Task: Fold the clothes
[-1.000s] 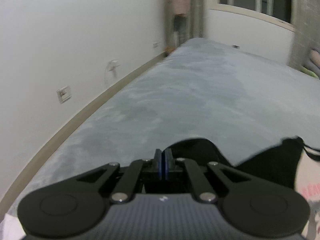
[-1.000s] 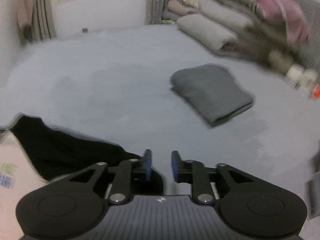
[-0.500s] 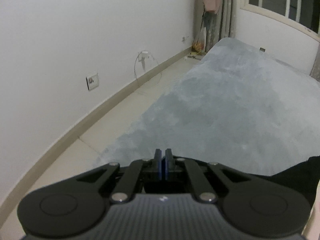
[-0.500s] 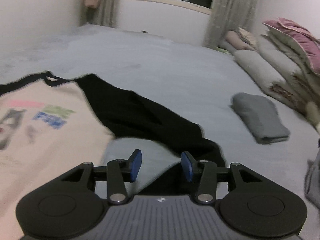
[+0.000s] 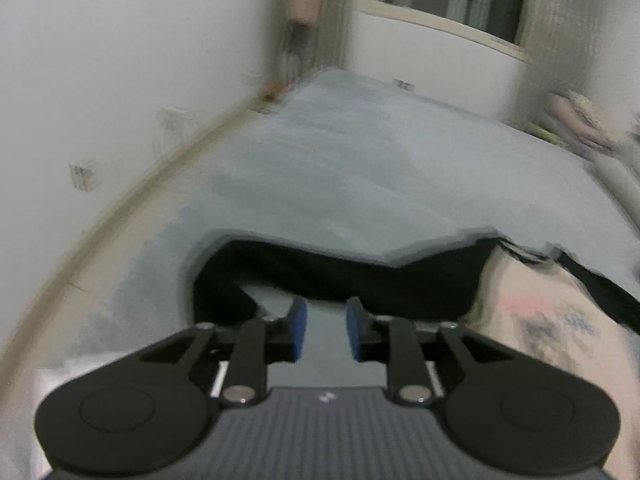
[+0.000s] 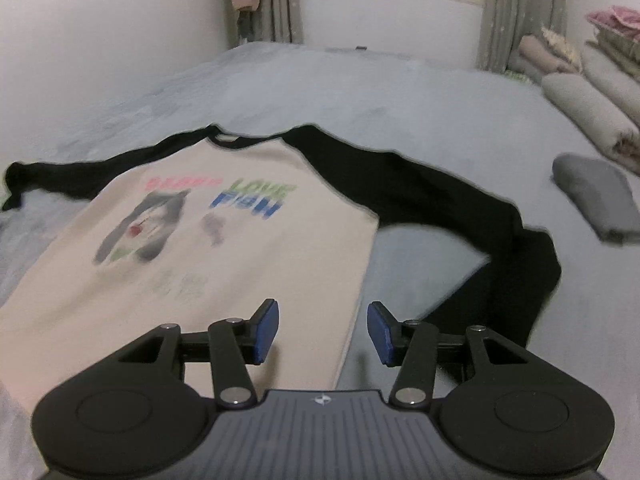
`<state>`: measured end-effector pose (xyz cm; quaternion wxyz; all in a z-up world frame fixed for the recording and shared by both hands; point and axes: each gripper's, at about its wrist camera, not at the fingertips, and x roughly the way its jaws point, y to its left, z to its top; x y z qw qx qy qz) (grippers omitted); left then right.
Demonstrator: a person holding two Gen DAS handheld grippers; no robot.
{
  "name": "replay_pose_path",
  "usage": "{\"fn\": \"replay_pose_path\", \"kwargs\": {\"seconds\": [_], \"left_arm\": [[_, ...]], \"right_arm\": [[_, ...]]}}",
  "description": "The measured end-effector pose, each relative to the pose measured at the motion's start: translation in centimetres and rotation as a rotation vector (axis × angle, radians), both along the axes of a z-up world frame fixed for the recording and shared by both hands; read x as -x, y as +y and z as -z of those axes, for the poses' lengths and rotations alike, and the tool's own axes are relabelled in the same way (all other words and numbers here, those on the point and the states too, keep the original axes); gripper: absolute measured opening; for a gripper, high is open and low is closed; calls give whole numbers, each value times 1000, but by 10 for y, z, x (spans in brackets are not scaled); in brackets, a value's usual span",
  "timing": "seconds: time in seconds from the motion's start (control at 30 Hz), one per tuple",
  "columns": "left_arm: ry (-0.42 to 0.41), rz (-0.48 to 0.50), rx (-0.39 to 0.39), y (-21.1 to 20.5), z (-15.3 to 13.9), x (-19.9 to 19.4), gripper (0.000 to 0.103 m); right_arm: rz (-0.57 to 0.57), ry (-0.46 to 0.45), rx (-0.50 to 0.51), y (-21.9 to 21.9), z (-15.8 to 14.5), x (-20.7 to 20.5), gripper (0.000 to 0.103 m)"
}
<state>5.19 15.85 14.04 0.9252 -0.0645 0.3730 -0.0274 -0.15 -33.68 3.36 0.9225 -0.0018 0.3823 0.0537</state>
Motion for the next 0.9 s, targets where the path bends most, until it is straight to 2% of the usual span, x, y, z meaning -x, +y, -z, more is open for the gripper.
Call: {"fn": "replay_pose_path", "kwargs": {"seconds": [0.1,0.2,0.4,0.5,0.57,0.67,0.73,0.83,0.9], "left_arm": [[41,89,-9,-40,20,43,35],[112,97,2,-60,47,71,36],[203,97,48,-65,88,97,36],[231,92,117,-67,104,101,35],[217,79,106,-71,105,104,35],[196,52,93,-78,106,108,28],[185,40,83,-82,107,110,7],[168,31,72,-86,107,112,4],[158,14,96,-81,102,114,3]], "right_arm": [[18,49,-92,-7,6,26,48],[49,93,-162,-15,14,53,48],[61,122,-305,-16,31,103,48],[68,111,-347,-17,38,114,48],[99,103,-366,-18,41,115,40],[126,93,-390,-16,42,110,31],[132,81,-373,-10,44,109,24],[136,52,-319,-1,47,110,15],[137,33,-296,0,45,114,11]]}}
